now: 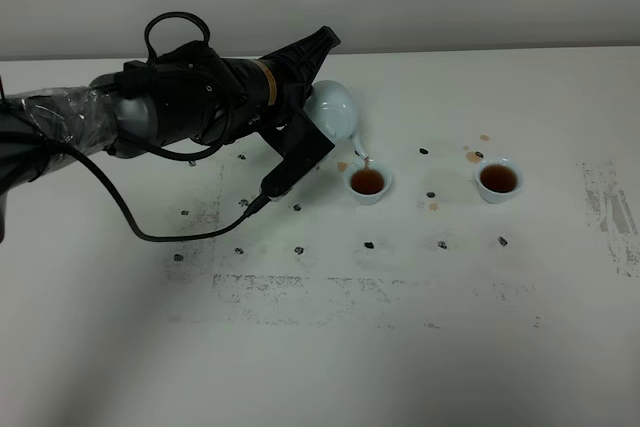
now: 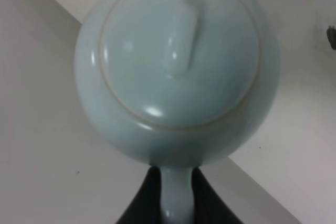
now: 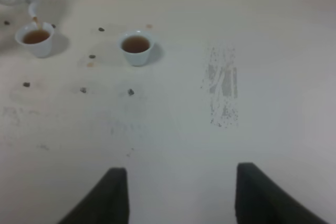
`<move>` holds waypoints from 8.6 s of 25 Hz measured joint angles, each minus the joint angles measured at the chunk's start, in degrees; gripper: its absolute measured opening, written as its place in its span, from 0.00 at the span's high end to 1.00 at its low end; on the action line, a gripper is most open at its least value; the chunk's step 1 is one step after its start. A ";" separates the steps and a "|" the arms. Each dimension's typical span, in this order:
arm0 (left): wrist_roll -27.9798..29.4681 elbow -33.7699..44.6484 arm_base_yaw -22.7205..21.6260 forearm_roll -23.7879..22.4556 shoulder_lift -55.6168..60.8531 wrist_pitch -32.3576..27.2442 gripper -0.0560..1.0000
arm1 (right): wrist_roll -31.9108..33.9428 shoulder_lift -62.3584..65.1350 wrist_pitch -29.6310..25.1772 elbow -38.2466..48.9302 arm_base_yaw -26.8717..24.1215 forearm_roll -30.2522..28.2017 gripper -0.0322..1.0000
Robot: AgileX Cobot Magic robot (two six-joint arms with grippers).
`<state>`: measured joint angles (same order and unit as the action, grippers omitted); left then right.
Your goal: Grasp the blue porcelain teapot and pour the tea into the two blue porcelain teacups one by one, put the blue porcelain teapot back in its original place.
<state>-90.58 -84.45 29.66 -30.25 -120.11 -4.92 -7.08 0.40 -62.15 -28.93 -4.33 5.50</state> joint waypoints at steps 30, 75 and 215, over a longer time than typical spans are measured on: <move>6.58 0.00 0.00 3.03 0.42 -0.04 0.91 | 0.00 0.00 0.00 0.00 0.00 0.00 0.50; 71.61 1.76 0.00 17.12 -1.00 -15.22 0.91 | 0.00 0.00 0.00 0.00 0.00 0.00 0.50; 78.10 55.17 -38.44 39.66 114.12 -57.34 0.52 | 0.00 0.00 0.00 0.00 0.00 0.00 0.50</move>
<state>-12.47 -29.28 -8.78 9.41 -5.99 -62.26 -7.08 0.40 -62.15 -28.93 -4.33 5.50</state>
